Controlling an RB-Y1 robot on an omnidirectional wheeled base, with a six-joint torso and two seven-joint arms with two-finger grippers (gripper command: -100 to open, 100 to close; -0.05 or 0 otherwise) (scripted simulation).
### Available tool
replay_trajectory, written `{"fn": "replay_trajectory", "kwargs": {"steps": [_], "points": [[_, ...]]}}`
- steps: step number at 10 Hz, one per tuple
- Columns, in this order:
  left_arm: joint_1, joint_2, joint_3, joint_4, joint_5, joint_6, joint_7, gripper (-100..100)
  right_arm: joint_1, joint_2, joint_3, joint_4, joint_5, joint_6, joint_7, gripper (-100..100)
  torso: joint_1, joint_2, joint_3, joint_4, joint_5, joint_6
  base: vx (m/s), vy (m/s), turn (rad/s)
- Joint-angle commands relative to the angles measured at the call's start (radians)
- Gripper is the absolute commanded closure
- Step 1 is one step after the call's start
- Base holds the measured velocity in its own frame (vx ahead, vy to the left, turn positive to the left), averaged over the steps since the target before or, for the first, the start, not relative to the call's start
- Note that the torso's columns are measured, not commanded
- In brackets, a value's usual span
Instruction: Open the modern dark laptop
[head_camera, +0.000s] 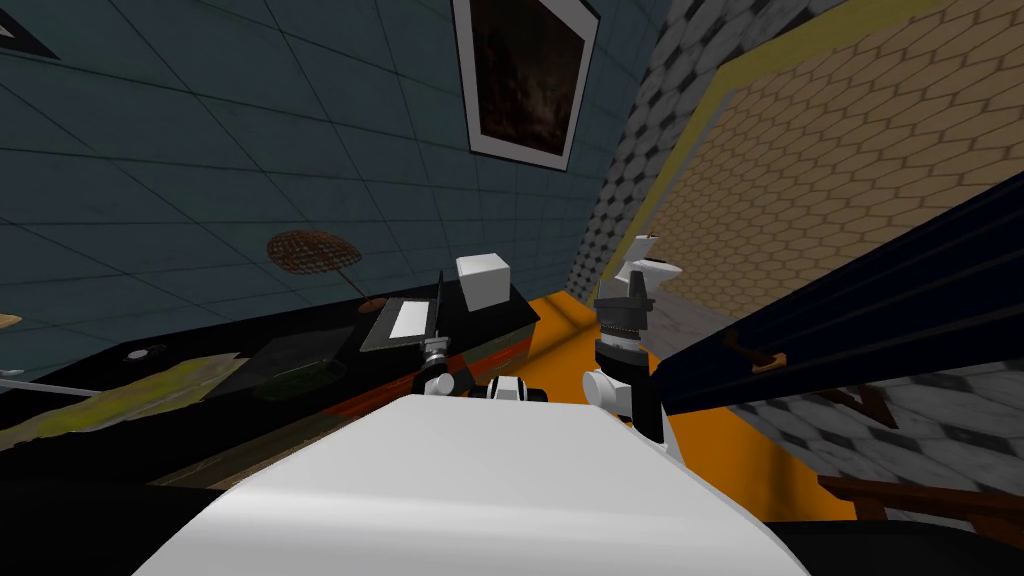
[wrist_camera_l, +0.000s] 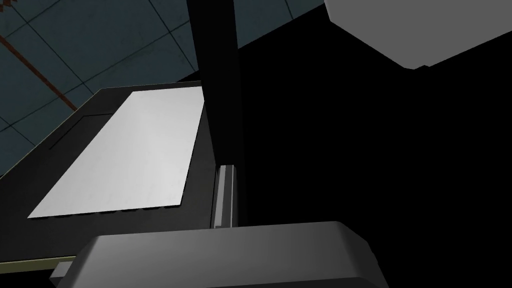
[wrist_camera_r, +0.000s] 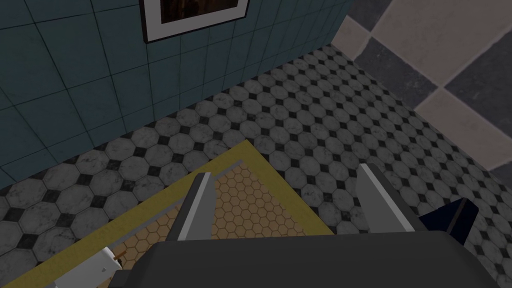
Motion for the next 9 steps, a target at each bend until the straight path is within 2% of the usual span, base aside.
{"fn": "replay_trajectory", "kwargs": {"steps": [1,7,8,9], "points": [[0.016,0.001,-0.020,-0.025,0.054,-0.017,0.066,100,0.000,0.000,0.000,0.000,0.000,0.000,0.000,0,0.001,0.000,0.000,0.000,0.001,0.000,-0.018,0.061,-0.045],[0.050,0.002,-0.062,-0.076,0.165,-0.047,0.193,100,0.000,0.000,0.000,0.000,0.000,0.000,0.000,0,-0.002,-0.001,-0.001,-0.001,0.000,0.001,-0.019,0.044,-0.053],[0.048,0.002,-0.057,-0.072,0.154,-0.043,0.177,100,0.000,0.000,0.000,0.000,0.000,0.000,0.000,0,-0.002,-0.001,0.000,-0.001,0.000,0.001,-0.013,0.018,-0.011],[0.049,0.033,-0.055,-0.072,0.159,-0.045,0.181,-100,0.000,0.000,0.000,0.000,0.000,0.000,0.000,0,-0.003,-0.001,-0.001,-0.001,0.000,0.001,-0.042,0.001,-0.012]]}}
